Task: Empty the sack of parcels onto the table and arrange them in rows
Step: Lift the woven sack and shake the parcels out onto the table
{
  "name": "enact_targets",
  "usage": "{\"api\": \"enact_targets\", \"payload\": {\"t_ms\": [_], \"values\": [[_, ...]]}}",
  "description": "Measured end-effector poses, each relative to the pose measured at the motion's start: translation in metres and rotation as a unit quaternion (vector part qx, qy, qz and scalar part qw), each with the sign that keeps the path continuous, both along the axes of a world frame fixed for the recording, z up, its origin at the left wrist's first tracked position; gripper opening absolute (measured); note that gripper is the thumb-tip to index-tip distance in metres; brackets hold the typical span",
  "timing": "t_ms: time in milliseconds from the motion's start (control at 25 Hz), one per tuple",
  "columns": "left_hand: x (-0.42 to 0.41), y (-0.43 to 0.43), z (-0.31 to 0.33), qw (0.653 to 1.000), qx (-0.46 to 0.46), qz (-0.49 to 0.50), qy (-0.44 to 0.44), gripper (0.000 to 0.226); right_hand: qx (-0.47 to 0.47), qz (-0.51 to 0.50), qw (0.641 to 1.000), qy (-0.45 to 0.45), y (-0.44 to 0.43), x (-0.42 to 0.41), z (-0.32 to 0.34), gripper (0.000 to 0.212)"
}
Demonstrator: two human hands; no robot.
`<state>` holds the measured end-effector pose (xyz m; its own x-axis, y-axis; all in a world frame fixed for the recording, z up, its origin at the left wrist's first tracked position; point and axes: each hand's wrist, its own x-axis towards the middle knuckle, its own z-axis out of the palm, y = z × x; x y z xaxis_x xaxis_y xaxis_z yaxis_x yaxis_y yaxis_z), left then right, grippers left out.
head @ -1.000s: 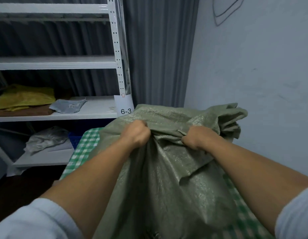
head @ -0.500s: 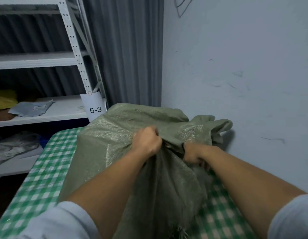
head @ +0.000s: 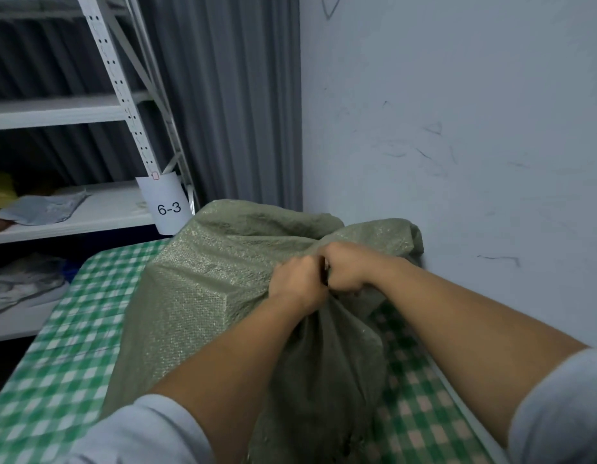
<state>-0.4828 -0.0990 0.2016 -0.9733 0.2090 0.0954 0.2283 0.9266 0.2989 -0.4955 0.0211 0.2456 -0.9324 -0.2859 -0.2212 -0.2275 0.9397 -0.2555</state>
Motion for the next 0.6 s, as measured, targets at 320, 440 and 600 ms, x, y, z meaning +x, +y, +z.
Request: {"api": "enact_targets", "payload": {"t_ms": [320,440,600], "values": [[-0.010,-0.045,0.034,0.992,0.094,0.057,-0.058,0.029,0.034,-0.061,0.997,0.021,0.011,-0.006,-0.018,0.016],[-0.011,-0.073,0.034,0.986,0.089,0.118,0.071,0.023,0.062,-0.094,0.993,0.045,0.021,-0.004,-0.025,0.021],[-0.004,-0.099,0.027,0.949,0.154,0.192,0.196,0.042,0.123,-0.105,0.985,0.060,0.027,0.000,-0.032,0.018]]}}
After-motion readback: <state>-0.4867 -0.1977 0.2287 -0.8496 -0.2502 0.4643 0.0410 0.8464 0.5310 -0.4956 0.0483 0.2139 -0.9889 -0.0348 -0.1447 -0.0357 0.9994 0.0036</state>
